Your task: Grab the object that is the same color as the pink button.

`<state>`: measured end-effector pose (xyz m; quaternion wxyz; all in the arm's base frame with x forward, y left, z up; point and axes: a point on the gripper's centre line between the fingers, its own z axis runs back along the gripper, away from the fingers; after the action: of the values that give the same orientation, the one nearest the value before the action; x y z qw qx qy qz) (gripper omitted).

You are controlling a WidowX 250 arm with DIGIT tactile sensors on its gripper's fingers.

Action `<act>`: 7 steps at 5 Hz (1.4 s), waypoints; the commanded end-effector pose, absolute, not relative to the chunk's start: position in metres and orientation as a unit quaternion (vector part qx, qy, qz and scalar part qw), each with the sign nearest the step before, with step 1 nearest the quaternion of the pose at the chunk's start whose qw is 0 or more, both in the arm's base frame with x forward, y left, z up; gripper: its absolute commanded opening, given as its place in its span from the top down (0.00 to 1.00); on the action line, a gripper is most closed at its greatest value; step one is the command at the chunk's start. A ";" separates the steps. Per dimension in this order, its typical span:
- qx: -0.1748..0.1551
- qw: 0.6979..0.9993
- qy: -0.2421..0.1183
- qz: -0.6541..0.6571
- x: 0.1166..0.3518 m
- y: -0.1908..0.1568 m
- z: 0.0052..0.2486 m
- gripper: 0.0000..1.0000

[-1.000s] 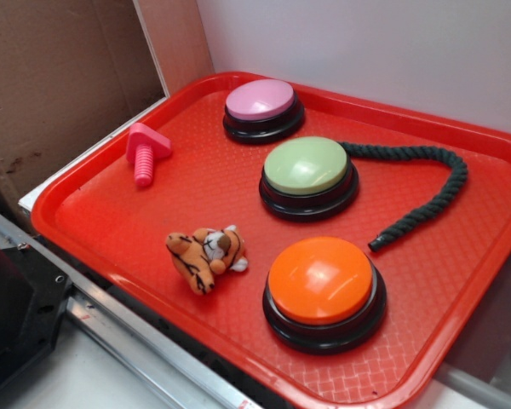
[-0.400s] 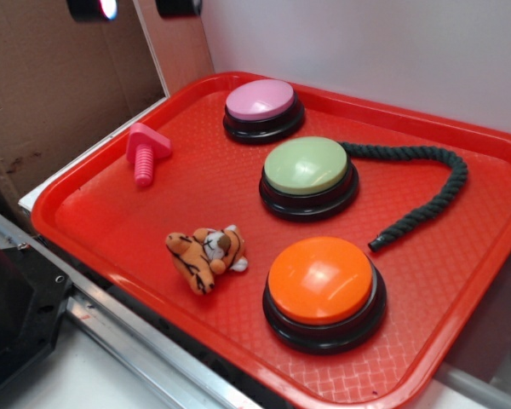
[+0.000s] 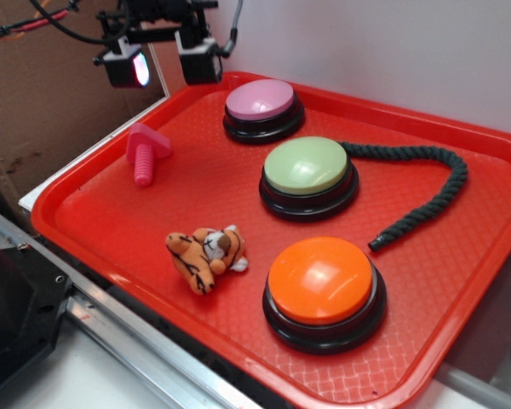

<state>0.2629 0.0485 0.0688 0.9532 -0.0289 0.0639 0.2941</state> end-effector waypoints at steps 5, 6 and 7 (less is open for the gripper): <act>-0.041 0.937 0.112 0.330 0.226 0.075 0.047 0.00; -0.041 0.940 0.144 0.307 0.231 0.064 0.021 0.00; -0.038 0.937 0.164 0.306 0.229 0.060 0.010 0.03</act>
<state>0.2249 0.0558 0.0041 0.9338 -0.0389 0.1876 0.3020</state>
